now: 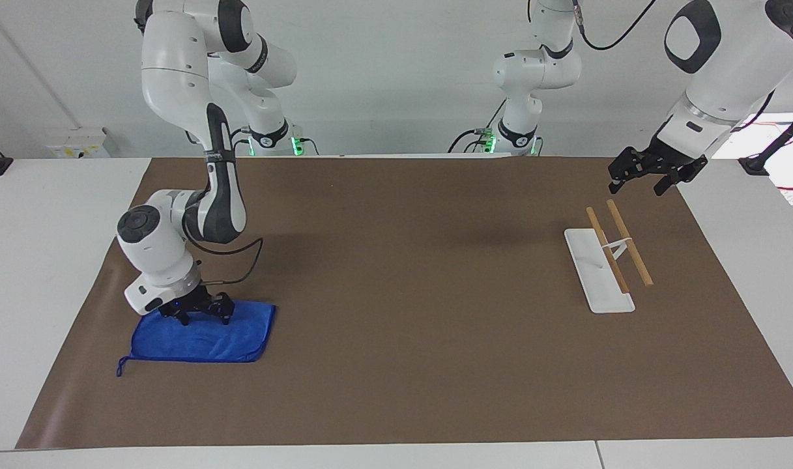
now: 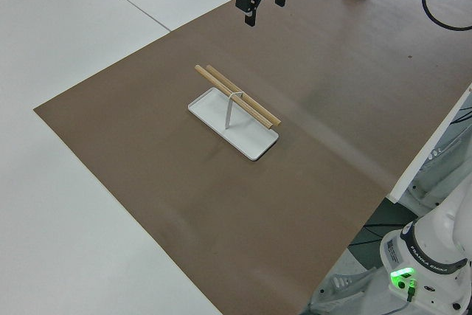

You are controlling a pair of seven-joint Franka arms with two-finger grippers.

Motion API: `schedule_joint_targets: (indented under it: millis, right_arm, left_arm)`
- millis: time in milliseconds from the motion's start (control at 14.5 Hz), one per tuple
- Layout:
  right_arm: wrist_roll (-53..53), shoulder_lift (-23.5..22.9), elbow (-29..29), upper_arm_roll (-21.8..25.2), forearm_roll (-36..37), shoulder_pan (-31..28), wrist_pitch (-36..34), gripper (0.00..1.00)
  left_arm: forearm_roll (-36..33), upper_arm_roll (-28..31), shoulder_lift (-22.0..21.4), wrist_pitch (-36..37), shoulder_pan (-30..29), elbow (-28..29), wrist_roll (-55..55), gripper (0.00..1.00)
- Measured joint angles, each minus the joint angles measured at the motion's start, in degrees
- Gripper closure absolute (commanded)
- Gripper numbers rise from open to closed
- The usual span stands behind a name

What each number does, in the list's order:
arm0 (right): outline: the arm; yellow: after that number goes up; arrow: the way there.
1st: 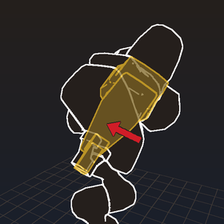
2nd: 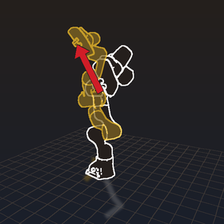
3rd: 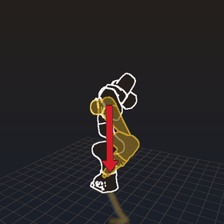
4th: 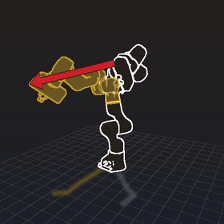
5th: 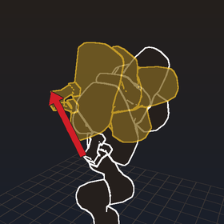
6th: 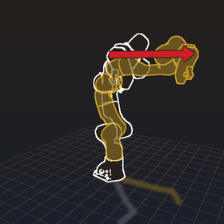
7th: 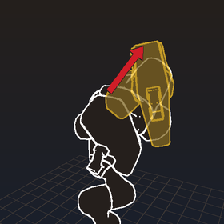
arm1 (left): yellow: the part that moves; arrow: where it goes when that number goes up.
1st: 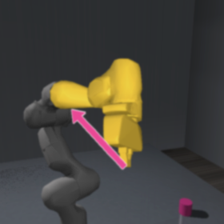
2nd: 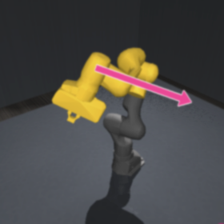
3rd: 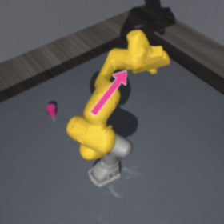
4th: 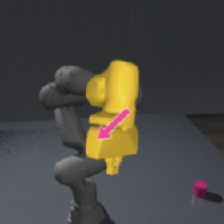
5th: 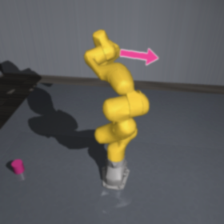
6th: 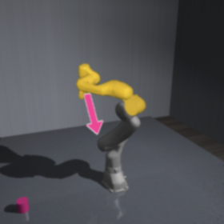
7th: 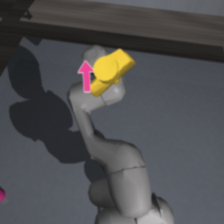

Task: Right arm passes towel to left arm to hang
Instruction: 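Lift the blue towel with the right gripper toward the left gripper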

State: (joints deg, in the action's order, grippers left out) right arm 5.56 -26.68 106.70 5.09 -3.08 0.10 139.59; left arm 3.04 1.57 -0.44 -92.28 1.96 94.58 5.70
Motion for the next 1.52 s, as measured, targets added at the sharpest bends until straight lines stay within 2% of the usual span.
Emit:
schedule_joint_targets:
  millis: [69,138,207,276,621,759,966,1241,1517]
  right_arm:
    - [0.42,0.11,0.05,0.00,0.00,0.00,0.00,0.31]
    - [0.99,0.32,0.05,0.00,0.00,0.00,0.00,0.48]
    - [1.55,0.65,0.09,0.00,-0.01,0.00,-0.01,0.83]
    - [1.82,0.88,0.16,0.00,-0.01,-0.01,-0.03,1.00]
    - [1.95,1.35,0.02,-0.01,-0.01,0.01,-1.10,1.00]
    - [1.94,1.37,-1.95,-0.09,-0.05,0.28,-5.80,1.00]
    - [-0.04,1.43,-8.70,-1.32,-0.32,0.40,-15.60,1.00]
    - [-11.10,1.48,-16.31,-6.76,-0.40,0.54,-24.73,1.00]
    - [-32.59,1.50,-19.17,-16.16,-0.53,0.94,-27.97,1.00]
  left_arm:
    - [0.00,0.00,0.00,0.00,0.00,0.00,0.00,0.00]
    - [0.00,0.00,0.00,0.00,0.00,0.00,0.00,0.00]
    - [0.00,0.00,0.00,0.00,0.00,0.00,0.00,0.00]
    - [0.00,0.00,0.00,0.00,0.00,0.00,0.00,0.00]
    - [0.00,0.00,0.00,0.00,0.00,0.00,0.00,0.00]
    - [0.00,0.00,0.00,0.00,0.00,0.00,0.00,0.00]
    - [0.00,0.00,0.00,0.00,0.00,0.00,0.00,0.00]
    - [0.00,0.00,0.00,0.00,0.00,0.00,0.00,0.00]
    - [0.00,0.00,0.00,0.00,0.00,0.00,0.00,0.00]
